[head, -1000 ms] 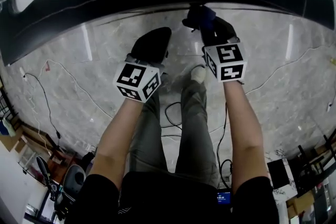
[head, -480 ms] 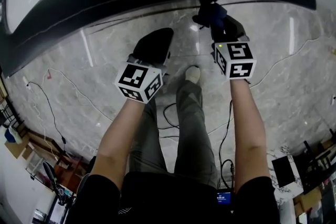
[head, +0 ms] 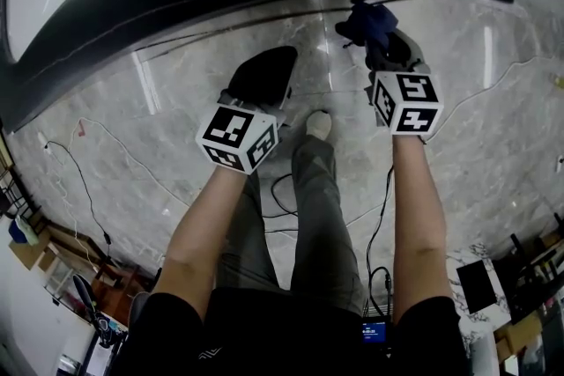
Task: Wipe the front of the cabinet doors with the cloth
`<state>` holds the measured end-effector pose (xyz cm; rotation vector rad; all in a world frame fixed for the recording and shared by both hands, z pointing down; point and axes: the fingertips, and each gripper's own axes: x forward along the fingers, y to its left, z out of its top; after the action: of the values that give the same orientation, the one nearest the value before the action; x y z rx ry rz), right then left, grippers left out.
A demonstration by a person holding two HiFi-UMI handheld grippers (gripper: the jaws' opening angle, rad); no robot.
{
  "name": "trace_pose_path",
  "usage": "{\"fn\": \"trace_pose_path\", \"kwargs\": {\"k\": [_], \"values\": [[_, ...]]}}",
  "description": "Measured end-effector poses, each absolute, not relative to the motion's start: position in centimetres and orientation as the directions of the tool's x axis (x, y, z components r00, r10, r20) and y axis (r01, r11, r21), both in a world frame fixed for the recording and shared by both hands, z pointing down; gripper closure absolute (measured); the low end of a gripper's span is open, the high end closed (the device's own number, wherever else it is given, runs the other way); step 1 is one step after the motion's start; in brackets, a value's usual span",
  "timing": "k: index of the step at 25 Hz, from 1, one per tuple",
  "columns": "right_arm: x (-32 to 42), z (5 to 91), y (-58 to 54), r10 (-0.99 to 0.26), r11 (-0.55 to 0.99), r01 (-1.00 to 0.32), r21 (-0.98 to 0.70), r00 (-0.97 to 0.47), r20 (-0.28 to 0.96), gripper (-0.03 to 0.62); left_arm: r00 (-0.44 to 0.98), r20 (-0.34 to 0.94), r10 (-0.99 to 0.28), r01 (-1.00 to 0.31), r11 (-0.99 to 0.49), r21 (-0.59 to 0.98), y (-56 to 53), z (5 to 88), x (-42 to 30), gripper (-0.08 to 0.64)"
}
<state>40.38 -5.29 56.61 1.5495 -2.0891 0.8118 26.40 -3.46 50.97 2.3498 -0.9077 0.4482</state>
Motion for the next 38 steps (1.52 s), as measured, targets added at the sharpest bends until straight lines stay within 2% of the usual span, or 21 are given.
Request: {"fn": "trace_pose_path", "kwargs": {"k": [9,16,38], "values": [[38.6,53.4,-3.4,-0.733,0.179,-0.957,-0.23,-0.285,0.618,0.52,0.724,0.475,-0.5,-0.685,-0.607,0.403,-3.3,49.3,24.3,0.551],[36.2,50.0,-2.7,-0.75,0.172,-0.953,-0.248,-0.29,0.595,0.52,0.693,0.471,-0.545,-0.718,-0.578,0.388,-4.1,46.7,20.5,0.551],[23.2,37.3,-0.5,-0.72,0.346,-0.894,-0.284,-0.447,0.53,0.52,0.623,0.416,-0.663,-0.779,-0.472,0.413,1.0,35.2,8.5,0.551]]}}
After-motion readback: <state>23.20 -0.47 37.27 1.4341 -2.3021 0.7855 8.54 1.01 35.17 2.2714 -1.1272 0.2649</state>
